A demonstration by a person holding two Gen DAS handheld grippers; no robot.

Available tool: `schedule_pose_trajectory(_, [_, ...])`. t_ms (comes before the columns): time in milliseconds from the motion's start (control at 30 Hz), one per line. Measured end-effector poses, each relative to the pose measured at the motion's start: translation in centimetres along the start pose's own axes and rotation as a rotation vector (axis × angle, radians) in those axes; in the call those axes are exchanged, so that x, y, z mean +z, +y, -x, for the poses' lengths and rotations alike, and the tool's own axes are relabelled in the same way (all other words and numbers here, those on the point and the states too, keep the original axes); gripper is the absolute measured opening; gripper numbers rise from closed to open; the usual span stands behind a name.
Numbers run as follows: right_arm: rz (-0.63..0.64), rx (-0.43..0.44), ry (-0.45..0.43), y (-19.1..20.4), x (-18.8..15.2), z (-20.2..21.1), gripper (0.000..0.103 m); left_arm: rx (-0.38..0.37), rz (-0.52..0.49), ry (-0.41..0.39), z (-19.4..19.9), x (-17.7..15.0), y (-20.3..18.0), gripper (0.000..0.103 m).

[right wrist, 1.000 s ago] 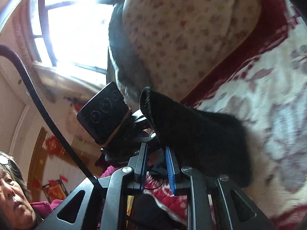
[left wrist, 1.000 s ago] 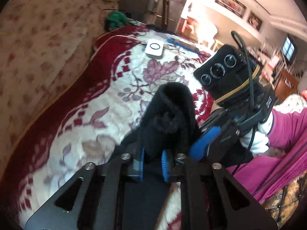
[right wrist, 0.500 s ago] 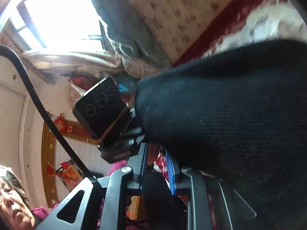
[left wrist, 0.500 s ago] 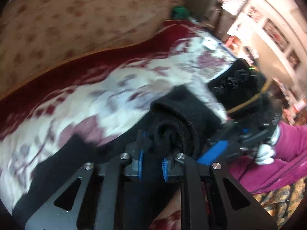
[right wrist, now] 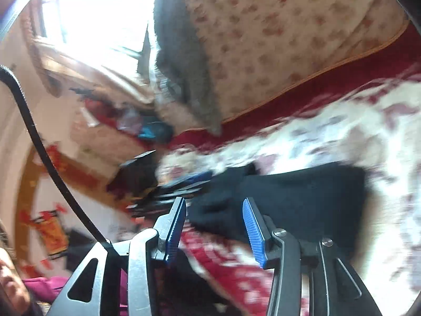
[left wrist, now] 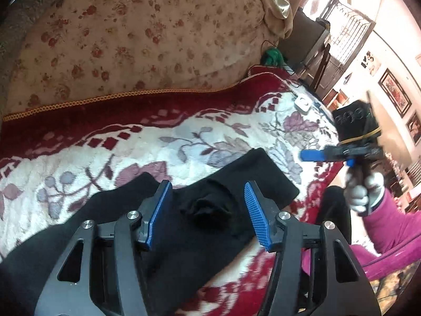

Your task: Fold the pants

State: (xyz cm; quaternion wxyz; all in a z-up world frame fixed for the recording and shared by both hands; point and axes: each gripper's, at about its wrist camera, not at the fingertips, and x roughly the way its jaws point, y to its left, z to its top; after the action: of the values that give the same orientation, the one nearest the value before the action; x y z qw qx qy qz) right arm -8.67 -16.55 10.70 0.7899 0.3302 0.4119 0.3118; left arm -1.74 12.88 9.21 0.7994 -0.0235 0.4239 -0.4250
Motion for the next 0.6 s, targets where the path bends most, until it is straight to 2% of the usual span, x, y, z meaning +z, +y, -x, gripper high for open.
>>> schedule_pose_trajectory(67, [-0.004,-0.04,0.007,-0.9,-0.5,0.0,0.043,0.008,0.003,-0.003,0.1,-0.2,-0.5,0.056])
schedule_pose_trajectory(167, [-0.027,-0.053,0.029,-2.3,-1.5,-0.7,0.043,0.018,0.025,0.0,0.2,-1.1,-0.9,0.056])
schedule_pose_trajectory(233, [0.038,-0.083,0.053,-1.6,-2.5,-1.3,0.044,0.032,0.049,-0.001,0.2,-1.8,-0.9,0.056])
schedule_pose_trajectory(267, [0.089,-0.112,0.059,-1.1,-3.0,-1.3,0.049,0.035,0.062,-0.001,0.2,-2.1,-0.8,0.056])
schedule_pose_trajectory(333, [0.22,-0.195,0.056,0.6,-3.9,-2.2,0.052,0.024,0.106,-0.001,0.2,-2.8,-0.4,0.056])
schedule_pose_trajectory(400, [0.392,-0.342,0.073,2.5,-5.1,-3.9,0.053,0.021,0.151,-0.007,0.1,-3.5,0.0,0.056])
schedule_pose_trajectory(500, [0.727,-0.573,0.157,4.6,-7.8,-7.6,0.053,0.026,0.205,-0.005,-0.2,-4.5,0.5,0.056])
schedule_pose_trajectory(600, [0.971,-0.714,0.182,5.3,-10.3,-10.3,0.053,0.009,0.249,-0.013,0.0,-5.5,0.9,0.056])
